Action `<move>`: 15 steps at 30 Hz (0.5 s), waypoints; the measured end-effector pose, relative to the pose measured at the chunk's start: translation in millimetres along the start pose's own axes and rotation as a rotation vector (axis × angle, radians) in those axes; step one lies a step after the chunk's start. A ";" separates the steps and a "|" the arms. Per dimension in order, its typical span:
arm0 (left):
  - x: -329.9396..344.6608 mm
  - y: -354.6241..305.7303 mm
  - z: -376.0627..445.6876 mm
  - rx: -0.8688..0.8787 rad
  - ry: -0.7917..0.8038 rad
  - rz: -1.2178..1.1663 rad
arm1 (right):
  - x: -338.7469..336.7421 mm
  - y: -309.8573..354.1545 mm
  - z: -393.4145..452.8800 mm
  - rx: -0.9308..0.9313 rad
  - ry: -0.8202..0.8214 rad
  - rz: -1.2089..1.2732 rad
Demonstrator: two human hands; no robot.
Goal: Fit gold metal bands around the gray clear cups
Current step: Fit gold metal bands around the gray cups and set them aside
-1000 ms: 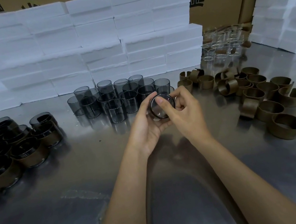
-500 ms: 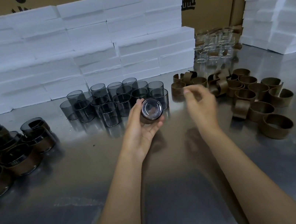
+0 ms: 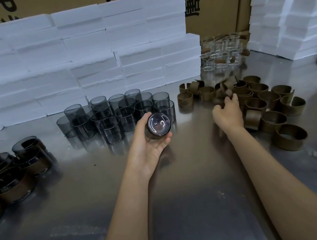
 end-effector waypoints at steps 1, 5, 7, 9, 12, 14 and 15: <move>0.1 0.0 0.1 -0.001 -0.008 0.010 | 0.6 0.8 -1.8 -0.015 -0.020 0.007; 1.4 0.4 2.8 0.022 -0.016 0.041 | -2.4 9.6 -14.2 -0.111 -0.170 0.100; 1.5 0.3 2.7 0.040 -0.019 0.045 | -2.9 20.2 -24.8 -0.199 -0.214 0.134; 2.2 -0.1 2.5 0.043 -0.035 0.053 | -0.2 36.5 -40.4 -0.334 -0.209 0.178; 7.1 -1.5 0.4 0.069 -0.026 0.083 | 9.8 63.0 -72.9 -0.561 -0.137 0.221; 12.2 -3.1 -3.3 0.110 0.023 0.084 | 20.5 73.5 -92.7 -0.673 -0.072 0.184; 13.9 -3.1 -5.2 0.124 0.047 0.080 | 25.1 76.1 -100.4 -0.704 -0.045 0.165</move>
Point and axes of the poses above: each hand's wrist, its own z-axis towards the middle knuckle, its own x-axis out of the palm, y = z × x, the point moved 4 cm from there along z, towards the middle knuckle, and after that the axes turned 4 degrees about -y, right-handed, at the moved point
